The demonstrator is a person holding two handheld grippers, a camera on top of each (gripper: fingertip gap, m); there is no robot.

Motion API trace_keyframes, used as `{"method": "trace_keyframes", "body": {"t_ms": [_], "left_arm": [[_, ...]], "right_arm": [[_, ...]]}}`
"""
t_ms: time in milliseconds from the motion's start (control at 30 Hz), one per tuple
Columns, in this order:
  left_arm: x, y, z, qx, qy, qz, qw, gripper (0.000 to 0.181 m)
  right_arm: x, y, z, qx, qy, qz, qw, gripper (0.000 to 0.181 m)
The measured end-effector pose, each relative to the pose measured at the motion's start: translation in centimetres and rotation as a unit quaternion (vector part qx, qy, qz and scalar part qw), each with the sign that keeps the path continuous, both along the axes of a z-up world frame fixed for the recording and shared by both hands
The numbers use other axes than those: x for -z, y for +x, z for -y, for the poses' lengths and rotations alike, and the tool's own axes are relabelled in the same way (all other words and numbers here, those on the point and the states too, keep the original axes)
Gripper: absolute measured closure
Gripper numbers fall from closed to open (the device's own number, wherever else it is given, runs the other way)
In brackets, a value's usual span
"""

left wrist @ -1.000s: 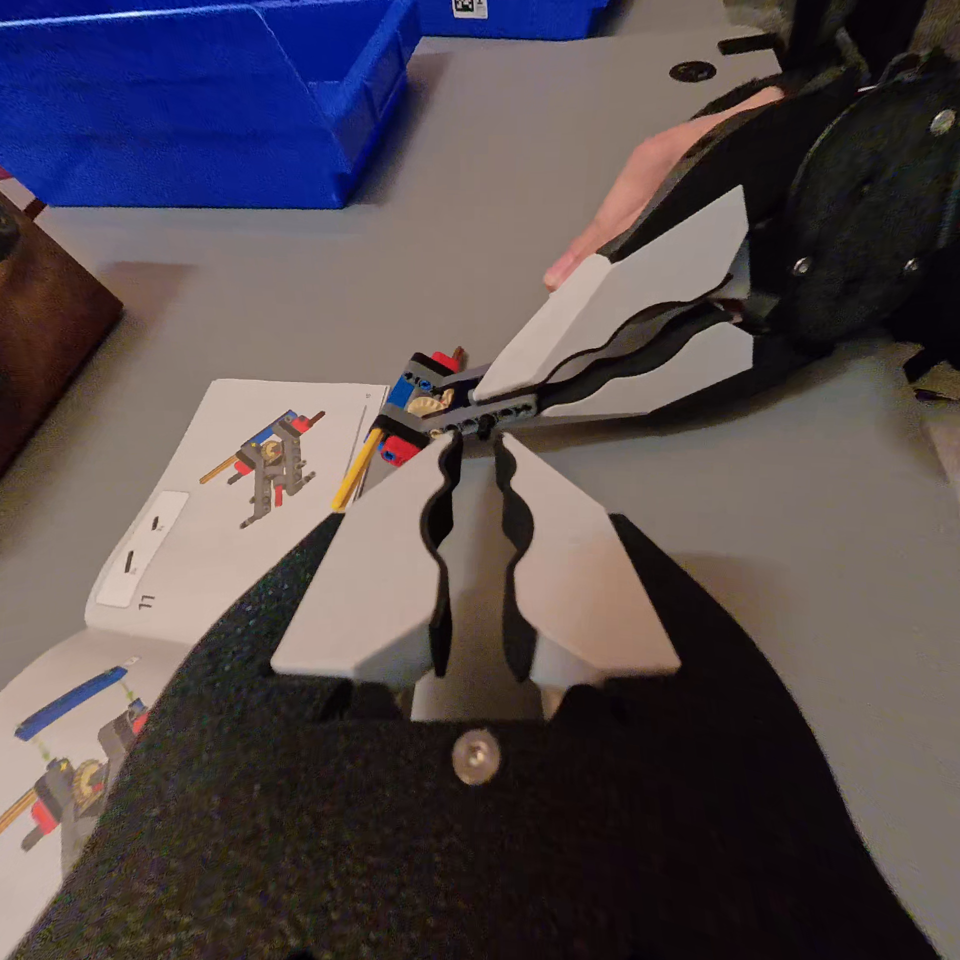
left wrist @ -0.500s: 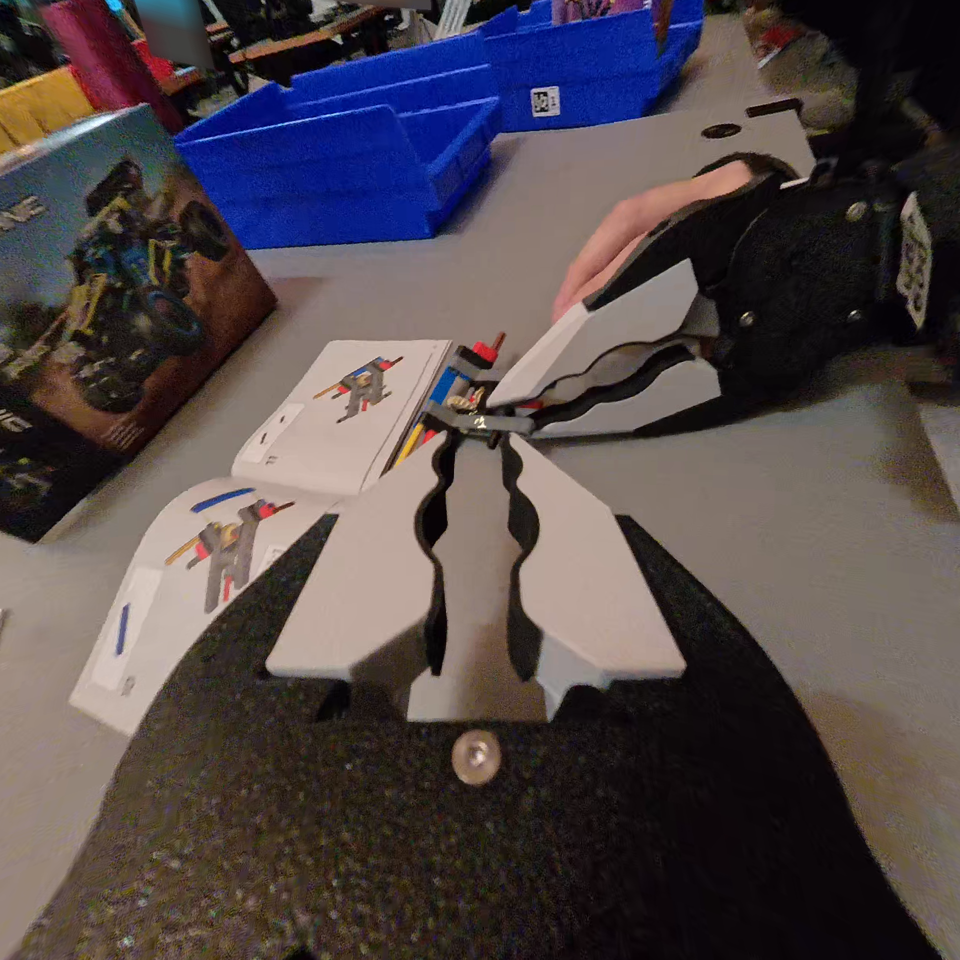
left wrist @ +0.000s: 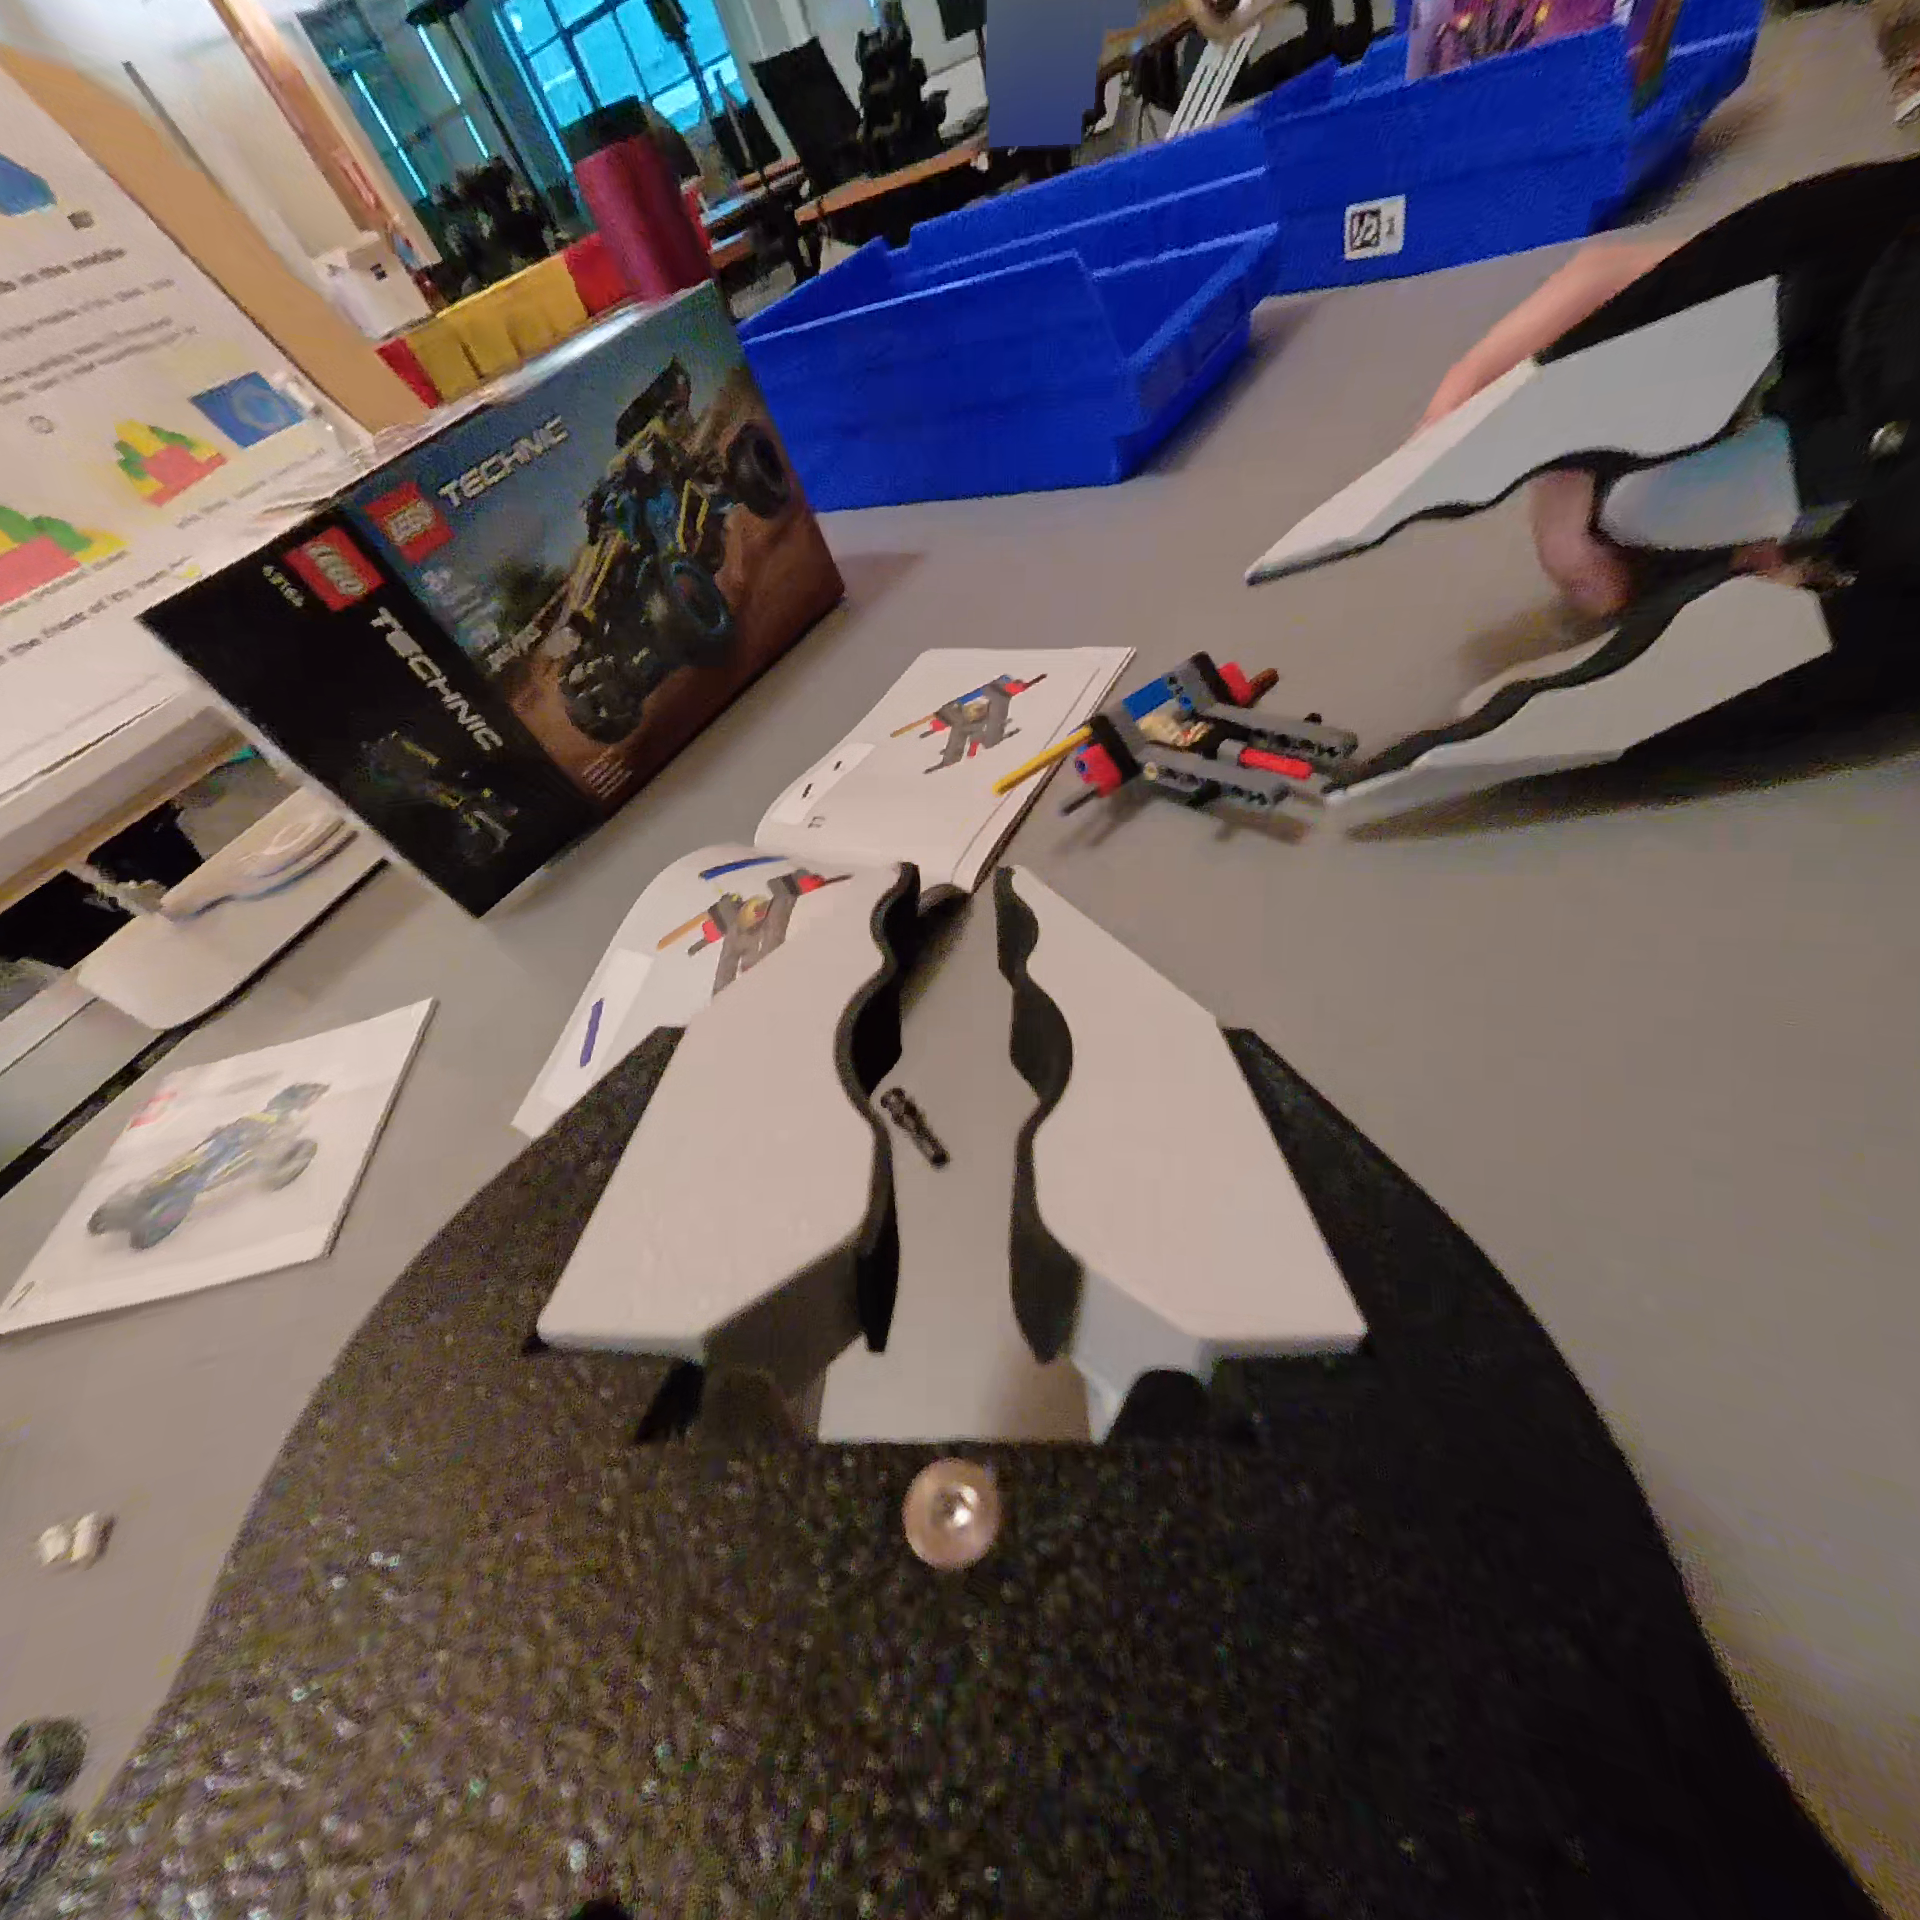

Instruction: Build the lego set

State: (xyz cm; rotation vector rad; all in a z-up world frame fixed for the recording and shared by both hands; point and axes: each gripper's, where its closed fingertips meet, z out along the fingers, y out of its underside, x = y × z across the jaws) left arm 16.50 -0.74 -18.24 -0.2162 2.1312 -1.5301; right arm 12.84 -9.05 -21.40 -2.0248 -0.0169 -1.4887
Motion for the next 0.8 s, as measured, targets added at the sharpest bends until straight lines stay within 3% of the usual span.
{"method": "trace_keyframes", "body": {"t_ms": [133,200,367,700,800], "left_arm": [[1.1,0.6,-2.9,-0.051,0.024,-0.024,0.998,0.17],[2.6,0.3,-3.8,-0.075,0.044,-0.078,0.993,0.169],[4.7,-0.1,-3.7,-0.095,0.086,-0.151,0.98,0.169],[7.1,1.7,-2.8,-0.136,0.117,-0.247,0.952,0.163],[7.4,2.2,-2.6,-0.145,0.129,-0.246,0.95,0.179]], "right_arm": [[-1.8,0.3,2.1,0.015,0.053,0.02,0.998,0.132],[-2.7,1.3,4.3,0.047,0.085,0.029,0.995,0.134],[-3.9,2.9,8.2,0.102,0.167,0.016,0.981,0.138],[-3.4,3.4,8.1,0.117,0.141,0.018,0.983,0.144],[-3.4,3.2,7.7,0.106,0.138,0.02,0.985,0.146]]}}
